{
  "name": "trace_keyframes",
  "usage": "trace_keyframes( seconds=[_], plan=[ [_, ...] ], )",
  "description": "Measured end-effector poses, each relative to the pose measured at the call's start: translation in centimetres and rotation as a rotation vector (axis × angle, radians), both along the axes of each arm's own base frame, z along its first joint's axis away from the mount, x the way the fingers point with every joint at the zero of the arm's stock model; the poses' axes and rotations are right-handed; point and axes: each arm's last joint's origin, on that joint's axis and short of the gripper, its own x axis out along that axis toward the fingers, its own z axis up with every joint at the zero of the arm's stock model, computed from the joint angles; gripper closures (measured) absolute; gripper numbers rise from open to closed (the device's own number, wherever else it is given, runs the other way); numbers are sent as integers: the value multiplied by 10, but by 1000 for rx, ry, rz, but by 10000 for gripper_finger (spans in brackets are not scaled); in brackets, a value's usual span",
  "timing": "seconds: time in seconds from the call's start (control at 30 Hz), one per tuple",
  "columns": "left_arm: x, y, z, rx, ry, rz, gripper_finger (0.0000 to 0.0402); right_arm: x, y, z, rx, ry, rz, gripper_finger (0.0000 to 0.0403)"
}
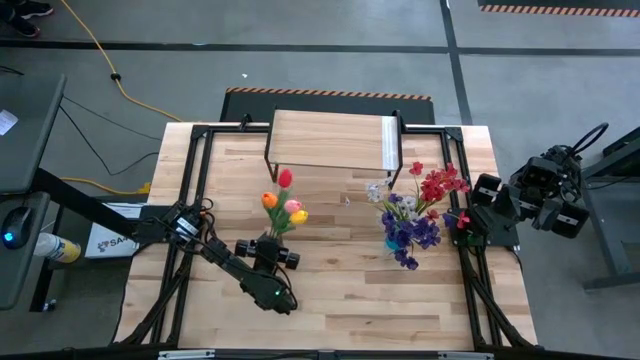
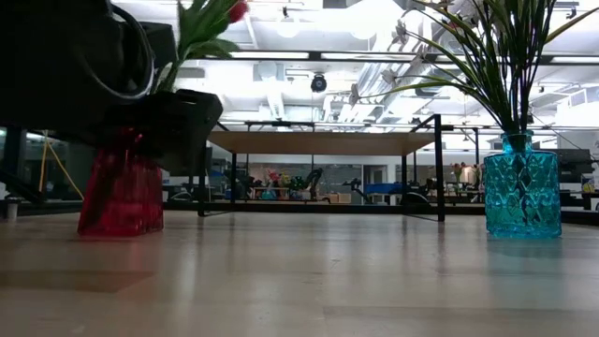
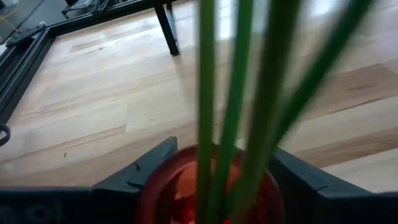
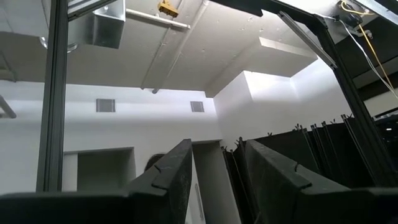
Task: Pick and place flowers into a vace then onto a shelf
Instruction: Put the red vase with flowers on the shelf
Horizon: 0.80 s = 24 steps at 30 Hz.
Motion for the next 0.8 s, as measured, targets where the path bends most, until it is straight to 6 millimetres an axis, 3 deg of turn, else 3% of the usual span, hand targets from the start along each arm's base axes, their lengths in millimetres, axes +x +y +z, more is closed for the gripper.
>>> trace_keyframes(
  seconds=[0.23,0.8],
  plan=[
    [0,0,1,10,-8,-7,200,0,0,0,-6,-3,8,261],
    [-1,1,3,16,-61,30,222,0,0,0,-14,-8,17,261]
  ],
)
